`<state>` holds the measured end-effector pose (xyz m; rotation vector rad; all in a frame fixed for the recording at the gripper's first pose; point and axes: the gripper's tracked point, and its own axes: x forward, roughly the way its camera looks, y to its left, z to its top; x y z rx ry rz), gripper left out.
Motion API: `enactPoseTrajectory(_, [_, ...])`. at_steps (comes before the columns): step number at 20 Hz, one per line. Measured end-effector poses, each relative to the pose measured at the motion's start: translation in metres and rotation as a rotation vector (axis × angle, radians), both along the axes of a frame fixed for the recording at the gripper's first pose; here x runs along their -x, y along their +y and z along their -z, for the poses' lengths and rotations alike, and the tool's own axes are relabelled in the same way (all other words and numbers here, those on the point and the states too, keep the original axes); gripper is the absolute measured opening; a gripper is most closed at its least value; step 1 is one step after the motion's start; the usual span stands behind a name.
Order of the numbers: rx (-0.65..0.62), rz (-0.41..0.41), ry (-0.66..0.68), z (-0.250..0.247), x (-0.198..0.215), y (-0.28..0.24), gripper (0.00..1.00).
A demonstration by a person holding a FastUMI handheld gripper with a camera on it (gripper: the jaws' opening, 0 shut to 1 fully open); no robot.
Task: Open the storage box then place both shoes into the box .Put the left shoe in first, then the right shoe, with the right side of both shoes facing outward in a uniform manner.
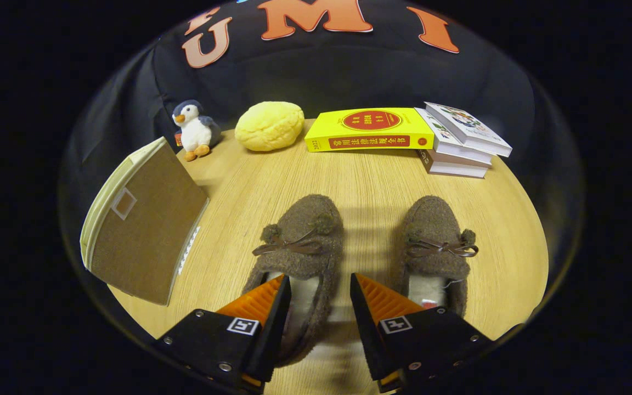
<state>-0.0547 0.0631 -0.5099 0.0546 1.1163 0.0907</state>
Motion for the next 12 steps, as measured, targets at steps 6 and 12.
enactPoseTrajectory(6, [-0.031, 0.084, 0.065, 0.023, -0.008, 0.001, 0.27])
enactPoseTrajectory(12, [-0.114, 0.200, 0.050, 0.002, -0.018, -0.001, 0.06])
